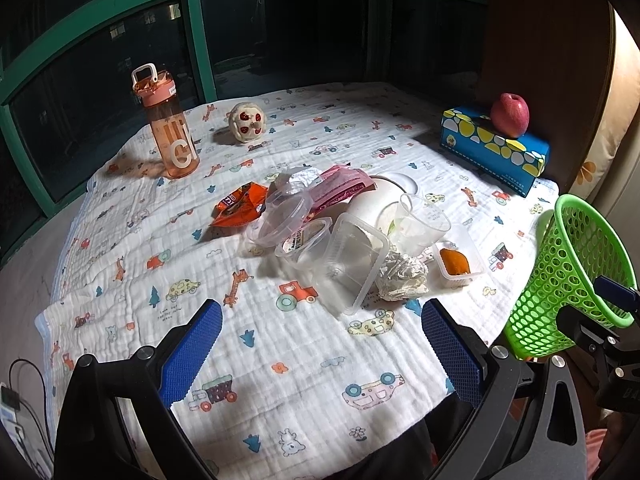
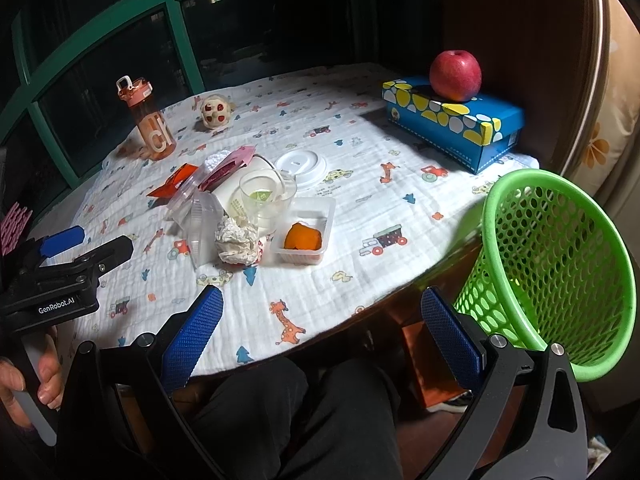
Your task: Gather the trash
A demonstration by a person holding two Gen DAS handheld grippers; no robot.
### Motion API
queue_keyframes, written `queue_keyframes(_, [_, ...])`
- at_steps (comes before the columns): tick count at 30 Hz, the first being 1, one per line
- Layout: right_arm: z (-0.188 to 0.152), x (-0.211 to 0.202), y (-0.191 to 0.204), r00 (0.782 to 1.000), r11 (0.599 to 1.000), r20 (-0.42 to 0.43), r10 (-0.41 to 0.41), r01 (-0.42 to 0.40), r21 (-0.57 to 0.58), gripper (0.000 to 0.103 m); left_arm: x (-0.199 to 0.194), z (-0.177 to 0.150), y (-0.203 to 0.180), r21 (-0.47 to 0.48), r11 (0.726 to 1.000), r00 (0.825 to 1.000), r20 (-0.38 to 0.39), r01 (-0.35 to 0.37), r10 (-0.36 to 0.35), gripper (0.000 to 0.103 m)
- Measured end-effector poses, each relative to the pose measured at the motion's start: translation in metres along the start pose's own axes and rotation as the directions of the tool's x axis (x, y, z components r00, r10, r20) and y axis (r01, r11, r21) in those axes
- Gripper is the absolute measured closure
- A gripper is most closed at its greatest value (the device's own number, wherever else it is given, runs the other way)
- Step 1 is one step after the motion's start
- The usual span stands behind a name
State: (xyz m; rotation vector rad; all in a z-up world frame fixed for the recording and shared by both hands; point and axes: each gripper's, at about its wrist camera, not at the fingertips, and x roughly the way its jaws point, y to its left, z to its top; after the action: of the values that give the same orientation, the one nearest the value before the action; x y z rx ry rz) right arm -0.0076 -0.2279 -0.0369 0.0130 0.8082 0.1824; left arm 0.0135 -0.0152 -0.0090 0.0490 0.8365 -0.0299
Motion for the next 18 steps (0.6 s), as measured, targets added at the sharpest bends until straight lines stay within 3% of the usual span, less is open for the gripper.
queue_keyframes(18, [0.019, 0.016, 0.008, 1.0, 0.999, -0.016, 0.014, -0.014, -0.032, 0.005, 0.011, 0.015, 0.013, -0.007, 1.0, 1.0, -0.008, -0.016, 0.016, 0.006])
